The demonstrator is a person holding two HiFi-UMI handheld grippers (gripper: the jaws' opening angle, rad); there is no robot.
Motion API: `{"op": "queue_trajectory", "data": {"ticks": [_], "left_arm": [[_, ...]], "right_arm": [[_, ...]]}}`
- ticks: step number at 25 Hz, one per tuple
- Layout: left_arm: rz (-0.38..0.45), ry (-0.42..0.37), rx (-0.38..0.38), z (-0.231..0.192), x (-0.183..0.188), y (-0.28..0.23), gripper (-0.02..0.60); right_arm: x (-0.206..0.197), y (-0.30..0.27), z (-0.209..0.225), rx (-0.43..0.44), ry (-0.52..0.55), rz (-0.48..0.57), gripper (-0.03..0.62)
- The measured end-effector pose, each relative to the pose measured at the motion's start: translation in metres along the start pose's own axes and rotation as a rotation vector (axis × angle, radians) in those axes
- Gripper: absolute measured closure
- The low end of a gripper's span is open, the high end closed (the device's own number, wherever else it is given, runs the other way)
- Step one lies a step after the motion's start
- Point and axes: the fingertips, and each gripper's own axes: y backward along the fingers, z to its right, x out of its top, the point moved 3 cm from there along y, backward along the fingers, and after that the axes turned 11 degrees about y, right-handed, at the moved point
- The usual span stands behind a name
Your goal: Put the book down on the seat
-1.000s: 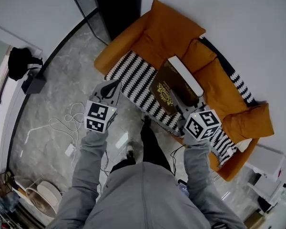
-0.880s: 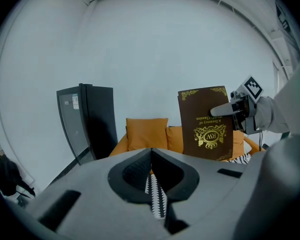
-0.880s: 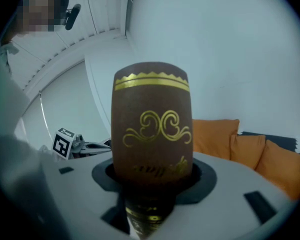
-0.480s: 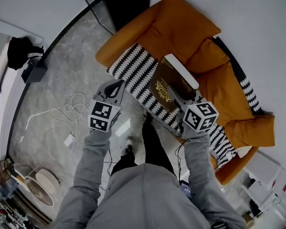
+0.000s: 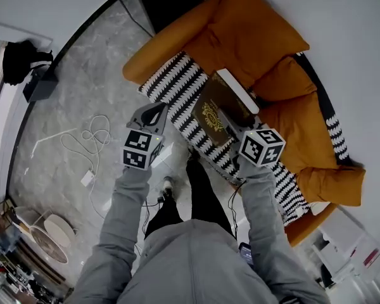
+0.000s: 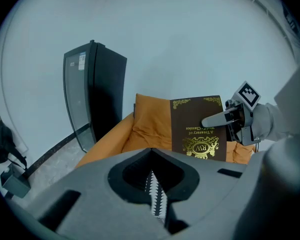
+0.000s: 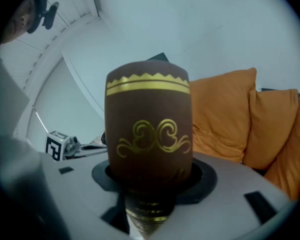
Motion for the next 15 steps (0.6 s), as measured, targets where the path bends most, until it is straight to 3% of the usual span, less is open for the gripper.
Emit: {"op": "queue_trajectory", "data": {"ticks": [2,8,15], "left_arm": [[-0.003,0.007,-0.015,0.018,-0.004,0.012,0.557],[-0.045,0.059,-0.028,0.026,-0.025,-0.028,0.557],[-0.103,0.108,-0.008,-0.003,-0.051,-0.072,0.557]], "right_arm": [[-0.004,0.022,-0.01,-0.011,-0.008,-0.003,0.352],[-0.035,-0.004,0.016,0.021,-0.049,-0.056,0.352],[-0.075,-0.072,0.049,0.08,-0.153,-0.118,0.352]]}}
